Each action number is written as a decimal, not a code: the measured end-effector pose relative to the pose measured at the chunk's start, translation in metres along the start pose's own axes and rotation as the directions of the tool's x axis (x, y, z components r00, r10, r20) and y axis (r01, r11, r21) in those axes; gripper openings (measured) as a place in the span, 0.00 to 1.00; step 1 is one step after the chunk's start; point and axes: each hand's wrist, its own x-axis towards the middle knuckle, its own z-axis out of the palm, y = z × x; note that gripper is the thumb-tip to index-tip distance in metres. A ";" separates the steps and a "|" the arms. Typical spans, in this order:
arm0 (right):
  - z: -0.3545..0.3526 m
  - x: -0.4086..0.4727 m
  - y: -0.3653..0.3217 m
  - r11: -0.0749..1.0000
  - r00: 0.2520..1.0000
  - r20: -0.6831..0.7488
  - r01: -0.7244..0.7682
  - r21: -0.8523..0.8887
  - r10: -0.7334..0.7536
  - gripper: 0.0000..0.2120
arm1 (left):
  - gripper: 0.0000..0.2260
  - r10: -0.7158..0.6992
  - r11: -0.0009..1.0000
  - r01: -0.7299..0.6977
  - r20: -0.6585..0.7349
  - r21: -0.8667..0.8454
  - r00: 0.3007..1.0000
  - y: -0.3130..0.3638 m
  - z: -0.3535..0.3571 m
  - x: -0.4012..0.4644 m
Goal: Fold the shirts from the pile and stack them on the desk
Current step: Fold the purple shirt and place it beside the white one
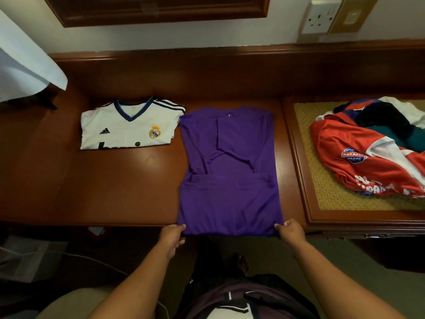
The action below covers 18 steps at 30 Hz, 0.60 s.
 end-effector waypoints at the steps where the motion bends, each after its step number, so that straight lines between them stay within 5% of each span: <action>1: 0.000 -0.002 -0.001 0.999 1.000 -0.008 -0.017 0.037 0.017 0.10 | 0.08 0.001 1.000 -0.001 0.005 -0.018 1.000 0.000 0.000 0.000; 8: -0.017 -0.019 -0.016 0.943 0.997 -0.035 0.083 0.321 -0.076 0.13 | 0.02 0.140 0.983 -0.144 -0.036 -0.115 0.989 0.013 0.006 -0.015; 11: -0.030 -0.028 -0.031 0.911 0.987 -0.073 0.157 0.382 -0.140 0.16 | 0.09 0.245 0.954 -0.257 -0.092 -0.154 0.965 0.030 0.005 -0.023; 18: -0.055 -0.033 -0.083 0.811 0.961 -0.084 0.269 0.520 -0.265 0.07 | 0.09 0.451 0.861 -0.463 -0.105 -0.208 0.886 0.087 0.010 -0.040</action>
